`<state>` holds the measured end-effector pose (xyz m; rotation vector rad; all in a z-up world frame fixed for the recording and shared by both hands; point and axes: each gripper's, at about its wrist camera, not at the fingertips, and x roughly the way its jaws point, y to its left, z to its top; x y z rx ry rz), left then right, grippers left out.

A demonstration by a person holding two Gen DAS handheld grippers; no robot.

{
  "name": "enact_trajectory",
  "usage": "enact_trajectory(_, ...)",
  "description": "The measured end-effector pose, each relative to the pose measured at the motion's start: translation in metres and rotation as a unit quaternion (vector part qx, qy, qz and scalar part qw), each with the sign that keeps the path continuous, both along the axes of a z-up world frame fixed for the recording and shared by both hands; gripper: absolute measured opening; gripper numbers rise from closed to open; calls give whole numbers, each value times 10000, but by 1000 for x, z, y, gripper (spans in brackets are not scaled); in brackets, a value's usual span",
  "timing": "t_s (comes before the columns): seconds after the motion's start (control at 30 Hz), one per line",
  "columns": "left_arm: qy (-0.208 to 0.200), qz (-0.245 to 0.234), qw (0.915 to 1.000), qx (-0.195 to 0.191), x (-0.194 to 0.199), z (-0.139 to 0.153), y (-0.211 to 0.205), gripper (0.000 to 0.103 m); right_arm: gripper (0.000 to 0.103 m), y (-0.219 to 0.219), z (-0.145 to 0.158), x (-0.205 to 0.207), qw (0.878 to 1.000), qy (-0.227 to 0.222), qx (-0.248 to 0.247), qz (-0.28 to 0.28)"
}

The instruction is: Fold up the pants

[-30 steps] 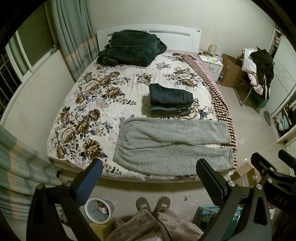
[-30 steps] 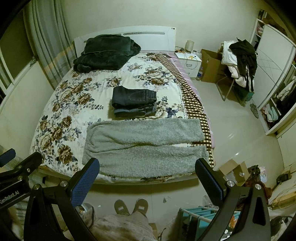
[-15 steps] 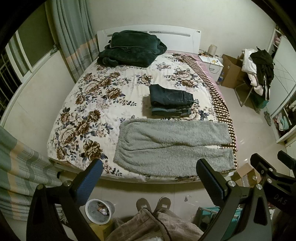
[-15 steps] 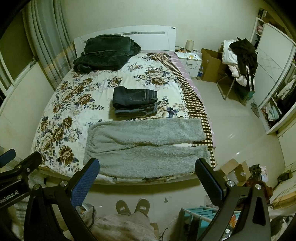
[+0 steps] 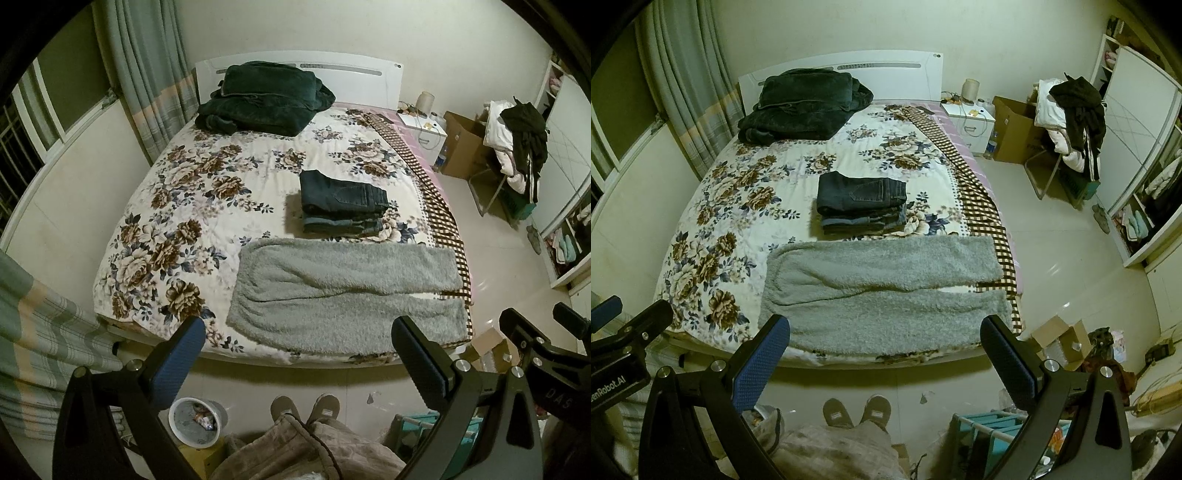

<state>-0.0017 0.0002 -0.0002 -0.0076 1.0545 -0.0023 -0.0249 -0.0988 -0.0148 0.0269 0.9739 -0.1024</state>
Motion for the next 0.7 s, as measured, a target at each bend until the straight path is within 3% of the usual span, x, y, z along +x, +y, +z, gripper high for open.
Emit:
enact_trajectory(0.47,-7,-11,10000,8,0,2,3,103,103,7,-2,0,10000,18,14,-6)
enact_trajectory(0.7,9,-53,10000,-13,5,2,8,103,103,61,-14,-21,9999,85,29,-106)
